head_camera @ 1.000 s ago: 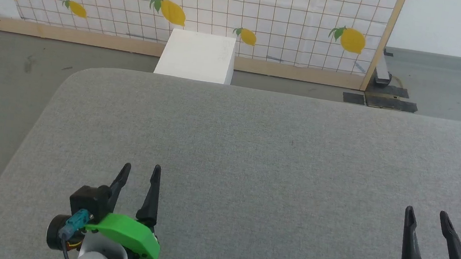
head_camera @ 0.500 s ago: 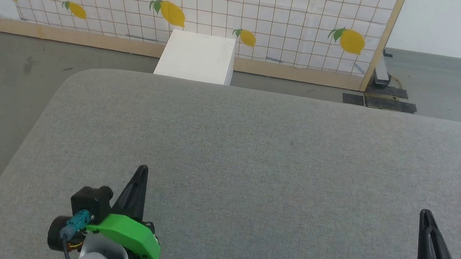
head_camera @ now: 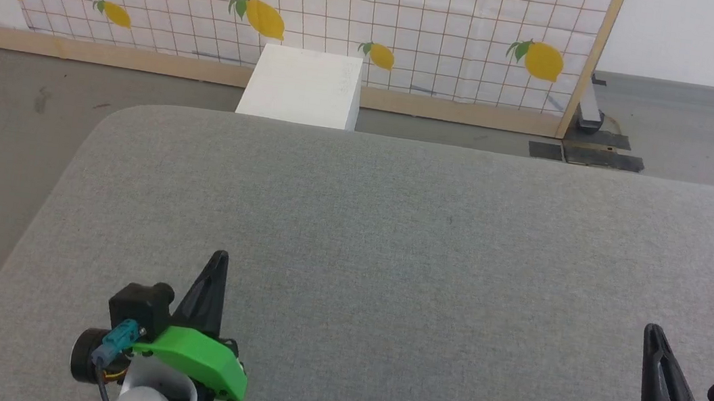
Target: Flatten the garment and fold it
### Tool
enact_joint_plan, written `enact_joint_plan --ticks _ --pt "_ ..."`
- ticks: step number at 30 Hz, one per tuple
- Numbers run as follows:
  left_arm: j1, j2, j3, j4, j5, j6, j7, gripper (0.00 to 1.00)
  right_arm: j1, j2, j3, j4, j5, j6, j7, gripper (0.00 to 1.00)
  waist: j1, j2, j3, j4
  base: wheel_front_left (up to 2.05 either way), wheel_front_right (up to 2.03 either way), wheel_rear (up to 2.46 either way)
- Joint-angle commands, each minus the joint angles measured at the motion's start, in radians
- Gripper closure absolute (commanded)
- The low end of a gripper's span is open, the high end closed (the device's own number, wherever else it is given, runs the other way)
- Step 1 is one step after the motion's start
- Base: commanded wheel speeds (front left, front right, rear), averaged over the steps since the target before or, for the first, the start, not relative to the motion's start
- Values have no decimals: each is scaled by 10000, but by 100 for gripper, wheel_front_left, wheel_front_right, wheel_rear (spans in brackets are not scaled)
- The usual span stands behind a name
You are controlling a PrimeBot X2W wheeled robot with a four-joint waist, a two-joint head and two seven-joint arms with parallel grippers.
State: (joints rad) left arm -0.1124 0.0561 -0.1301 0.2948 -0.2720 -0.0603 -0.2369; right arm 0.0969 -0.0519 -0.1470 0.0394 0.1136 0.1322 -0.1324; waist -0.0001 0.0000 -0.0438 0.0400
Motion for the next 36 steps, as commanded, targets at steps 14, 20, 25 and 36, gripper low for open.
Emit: enact_joint_plan --ticks 14,20,25,36 --pt "234 -14 204 -428 432 123 343 100 -201 3 218 -80 -212 -3 186 100 1 0 55 -50 0 0 0" --pt "289 -16 272 -584 574 153 469 100 -248 4 296 -99 -270 -4 257 100 1 0 79 -71 0 0 0" --pt "333 -19 326 -707 685 176 567 100 -286 5 357 -114 -315 -4 312 100 1 0 98 -88 0 0 0" --pt "431 -24 447 -986 938 230 792 100 -371 6 495 -149 -417 -6 438 100 1 0 140 -127 0 0 0"
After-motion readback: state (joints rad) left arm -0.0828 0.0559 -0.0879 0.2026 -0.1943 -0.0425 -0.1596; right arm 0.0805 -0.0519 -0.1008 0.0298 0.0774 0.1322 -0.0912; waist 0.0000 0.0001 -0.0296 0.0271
